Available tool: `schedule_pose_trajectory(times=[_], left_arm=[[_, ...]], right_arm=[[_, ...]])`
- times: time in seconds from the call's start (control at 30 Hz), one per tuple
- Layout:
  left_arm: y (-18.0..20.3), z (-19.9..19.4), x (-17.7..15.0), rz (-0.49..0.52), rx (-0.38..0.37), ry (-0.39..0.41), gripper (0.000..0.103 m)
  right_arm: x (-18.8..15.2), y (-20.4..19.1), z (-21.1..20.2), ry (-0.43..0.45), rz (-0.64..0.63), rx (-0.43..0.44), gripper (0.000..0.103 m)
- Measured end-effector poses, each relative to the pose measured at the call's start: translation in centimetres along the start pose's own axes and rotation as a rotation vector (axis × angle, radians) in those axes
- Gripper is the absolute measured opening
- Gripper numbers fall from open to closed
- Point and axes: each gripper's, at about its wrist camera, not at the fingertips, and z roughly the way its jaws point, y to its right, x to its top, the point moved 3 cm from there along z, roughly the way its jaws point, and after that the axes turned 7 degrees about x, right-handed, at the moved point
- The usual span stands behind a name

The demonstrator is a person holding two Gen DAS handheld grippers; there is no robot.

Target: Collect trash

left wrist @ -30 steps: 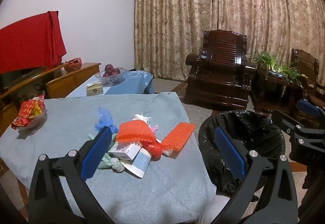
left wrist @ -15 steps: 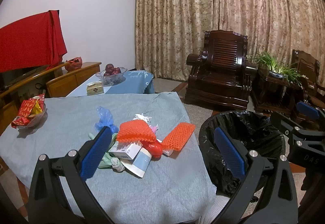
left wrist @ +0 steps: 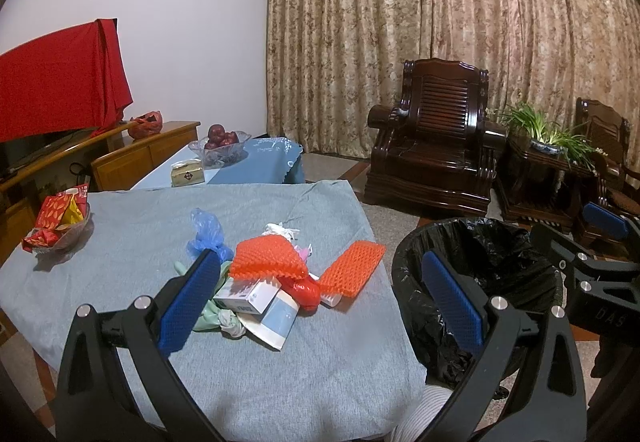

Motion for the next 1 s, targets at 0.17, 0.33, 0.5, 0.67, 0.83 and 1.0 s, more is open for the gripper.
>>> schedule_pose_trajectory(times=[0.17, 0.33, 0.5, 0.67, 0.83, 1.0], left_arm=[[0.0, 0.1, 0.0, -0.001, 0.000, -0.001, 0.098], [0.0, 0.0, 0.0, -0.001, 0.001, -0.001, 0.098], [0.0, 0.0, 0.0, -0.001, 0.001, -0.002, 0.098], [0.0, 0.1, 0.0, -0.001, 0.001, -0.002, 0.098], [0.0, 0.1, 0.0, 0.000, 0.001, -0.003, 0.098], [0.0, 0.0, 0.0, -0.001, 0.001, -0.003, 0.098]], right_arm=[[0.0, 0.0, 0.0, 0.001, -0.001, 0.000, 0.097], [0.0, 0.0, 0.1, 0.000, 0.001, 0.000, 0.097], [-0.1, 0.0, 0.1, -0.001, 0.001, 0.000, 0.097], [0.0, -0.1, 0.1, -0.001, 0.001, 0.000, 0.097], [0.0, 0.0, 0.1, -0.002, 0.000, 0.000, 0.097], [-0.7, -0.5, 0.9, -0.002, 0.000, 0.002, 0.097]])
